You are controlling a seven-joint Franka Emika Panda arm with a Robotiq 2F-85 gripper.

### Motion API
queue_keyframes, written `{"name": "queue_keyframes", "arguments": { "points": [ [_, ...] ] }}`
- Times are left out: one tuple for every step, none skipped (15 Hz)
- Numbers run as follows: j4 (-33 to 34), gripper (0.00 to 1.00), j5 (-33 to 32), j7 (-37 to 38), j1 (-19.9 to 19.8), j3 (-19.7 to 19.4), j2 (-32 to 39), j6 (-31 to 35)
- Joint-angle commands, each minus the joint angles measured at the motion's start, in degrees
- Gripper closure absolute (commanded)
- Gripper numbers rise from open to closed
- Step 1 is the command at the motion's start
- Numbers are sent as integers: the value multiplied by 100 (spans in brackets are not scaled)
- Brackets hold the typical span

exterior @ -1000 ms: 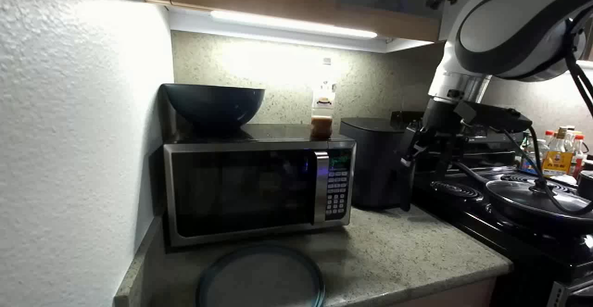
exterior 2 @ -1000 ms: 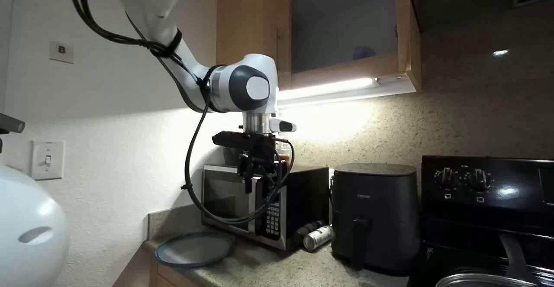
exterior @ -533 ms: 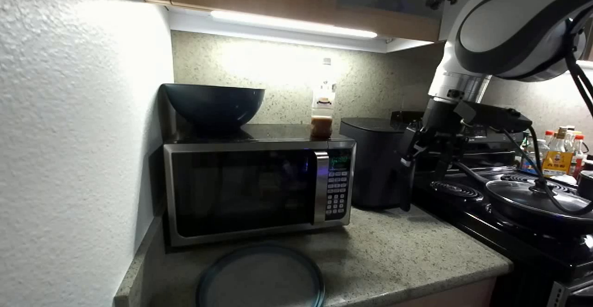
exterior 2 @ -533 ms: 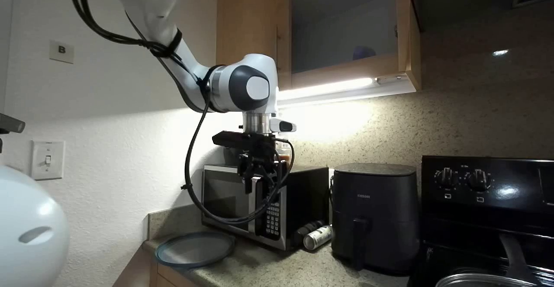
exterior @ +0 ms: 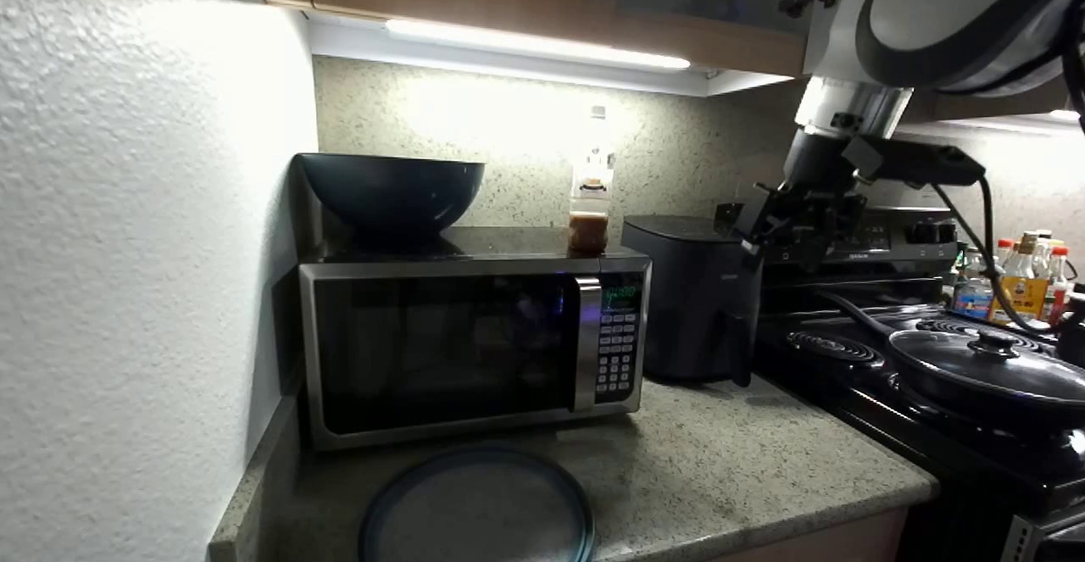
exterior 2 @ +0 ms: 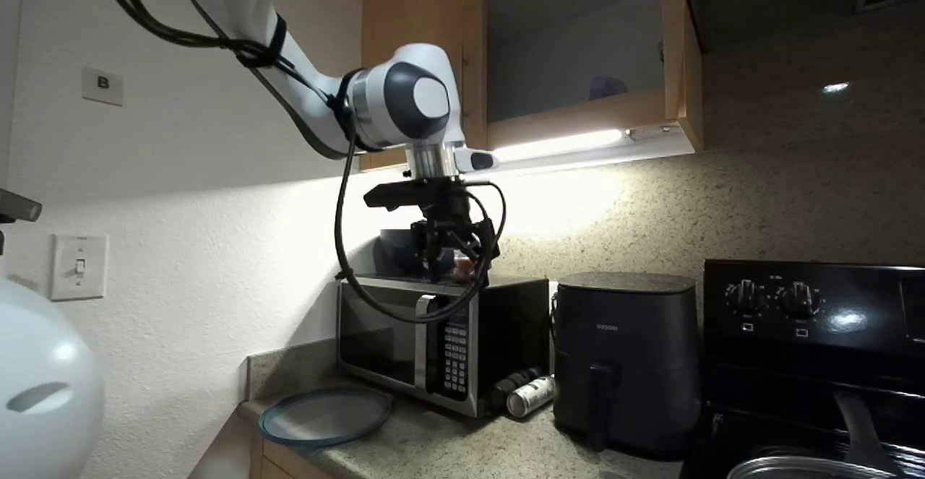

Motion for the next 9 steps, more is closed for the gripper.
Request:
{"name": "queue_keyframes", "arguments": {
  "points": [
    [151, 0, -604, 530, -366, 295, -809, -365],
    [230, 0, -719, 631, -436, 355, -946, -435],
    [347, 0, -845, 757, -520, 429, -1174, -594],
    [443, 0, -943, 818, -593, 473, -1281, -658],
    [535, 0, -1037, 896, -657, 535, -1421, -764],
    [495, 0, -786, 636, -486, 369, -1135, -585],
    [559, 0, -842, 683, -538, 417, -1296, -689],
    [575, 0, -867, 700, -563, 442, -1405, -735],
    [574, 0, -880, 709, -573, 457, -1457, -756]
  ]
}}
